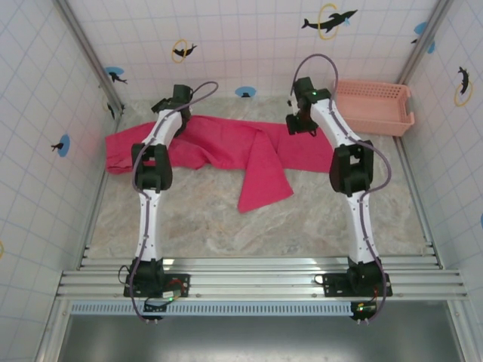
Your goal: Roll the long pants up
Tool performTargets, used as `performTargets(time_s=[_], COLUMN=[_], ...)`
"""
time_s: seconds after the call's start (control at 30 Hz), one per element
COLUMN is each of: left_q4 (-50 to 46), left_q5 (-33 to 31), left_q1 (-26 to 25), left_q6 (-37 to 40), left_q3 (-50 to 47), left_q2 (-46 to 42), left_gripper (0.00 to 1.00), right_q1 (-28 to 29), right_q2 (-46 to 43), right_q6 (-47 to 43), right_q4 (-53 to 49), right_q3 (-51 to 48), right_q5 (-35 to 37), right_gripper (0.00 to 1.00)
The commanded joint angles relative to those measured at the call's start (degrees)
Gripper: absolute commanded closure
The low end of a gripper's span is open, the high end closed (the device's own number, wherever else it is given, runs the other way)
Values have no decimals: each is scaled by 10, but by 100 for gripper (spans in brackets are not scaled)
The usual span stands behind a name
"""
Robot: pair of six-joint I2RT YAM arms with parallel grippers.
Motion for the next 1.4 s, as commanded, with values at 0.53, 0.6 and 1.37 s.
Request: performTargets(time_s=[0.53,0.6,1.37], left_q4=[-20,-20,-35], left_q5=[27,32,33], left_q1=[-14,-14,-15], left_q6=[-54,-54,-60], left_q3=[-115,-122,-164], left_q2=[-118,-125,-188], left_gripper=[2,3,3], right_q1=[79,85,36], right_q2=[-236,-225,-206], right_q6=[79,79,65], right_q4=[54,52,-5], right_q3=[-431,-428,-357], right_q5=[-104,-85,14], right_gripper=[45,45,100])
